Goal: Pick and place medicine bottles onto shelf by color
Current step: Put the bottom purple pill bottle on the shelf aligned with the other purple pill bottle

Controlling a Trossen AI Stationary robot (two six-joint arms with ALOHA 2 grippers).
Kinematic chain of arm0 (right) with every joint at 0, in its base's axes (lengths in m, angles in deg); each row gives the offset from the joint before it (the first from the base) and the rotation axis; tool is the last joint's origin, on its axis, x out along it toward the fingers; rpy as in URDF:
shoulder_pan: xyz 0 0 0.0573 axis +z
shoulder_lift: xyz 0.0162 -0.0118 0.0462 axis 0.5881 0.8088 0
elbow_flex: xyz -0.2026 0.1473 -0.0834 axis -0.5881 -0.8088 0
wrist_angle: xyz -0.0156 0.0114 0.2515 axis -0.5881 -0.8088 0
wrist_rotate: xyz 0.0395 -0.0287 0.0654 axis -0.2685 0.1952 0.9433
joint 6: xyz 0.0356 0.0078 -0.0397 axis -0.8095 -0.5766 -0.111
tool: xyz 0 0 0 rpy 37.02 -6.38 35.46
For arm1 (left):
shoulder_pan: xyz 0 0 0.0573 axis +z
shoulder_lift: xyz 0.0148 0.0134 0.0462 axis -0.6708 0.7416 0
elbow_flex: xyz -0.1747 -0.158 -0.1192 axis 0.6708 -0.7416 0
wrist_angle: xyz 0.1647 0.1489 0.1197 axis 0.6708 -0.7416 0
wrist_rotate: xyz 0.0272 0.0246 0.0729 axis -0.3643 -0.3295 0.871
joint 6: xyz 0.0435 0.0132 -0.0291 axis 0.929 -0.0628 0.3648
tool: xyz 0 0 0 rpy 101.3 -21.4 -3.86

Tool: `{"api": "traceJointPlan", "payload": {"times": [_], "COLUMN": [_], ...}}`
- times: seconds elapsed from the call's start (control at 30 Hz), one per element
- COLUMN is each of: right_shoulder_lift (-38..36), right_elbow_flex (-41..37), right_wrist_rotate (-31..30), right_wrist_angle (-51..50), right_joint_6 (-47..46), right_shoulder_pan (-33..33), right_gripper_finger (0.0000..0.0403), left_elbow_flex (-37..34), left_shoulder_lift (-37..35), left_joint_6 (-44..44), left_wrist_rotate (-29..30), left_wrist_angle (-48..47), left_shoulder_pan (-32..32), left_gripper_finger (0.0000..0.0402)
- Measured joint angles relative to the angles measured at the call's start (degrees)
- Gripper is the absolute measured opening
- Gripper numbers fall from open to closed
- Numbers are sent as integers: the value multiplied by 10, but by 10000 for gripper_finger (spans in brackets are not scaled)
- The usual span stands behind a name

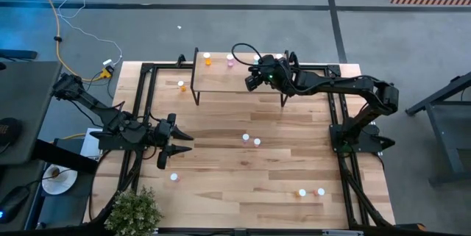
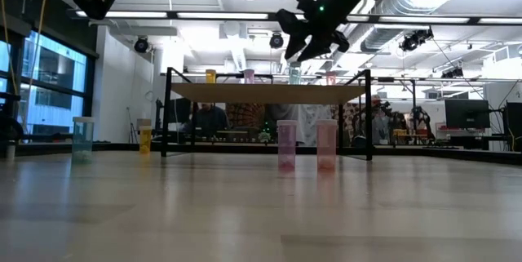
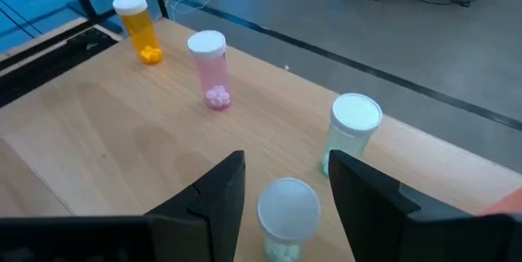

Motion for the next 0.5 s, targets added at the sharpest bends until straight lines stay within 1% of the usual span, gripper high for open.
{"api": "traceJointPlan", "payload": {"times": [0.13, 0.27, 0.5], "right_shoulder_lift": [-5, -25, -78], "right_elbow_flex": [0, 0, 0], "right_wrist_rotate": [-14, -23, -14], "right_wrist_angle": [8, 11, 1], "right_joint_6": [15, 15, 30], "right_shoulder_pan": [0, 0, 5], "right_gripper_finger": [170, 170, 170], "left_elbow_flex": [0, 0, 0], "left_shoulder_lift": [0, 0, 0], "left_joint_6": [0, 0, 11], "left_wrist_rotate": [0, 0, 1], "left_wrist_angle": [0, 0, 0], "left_shoulder_pan": [0, 0, 0], "left_gripper_finger": [165, 165, 165]}}
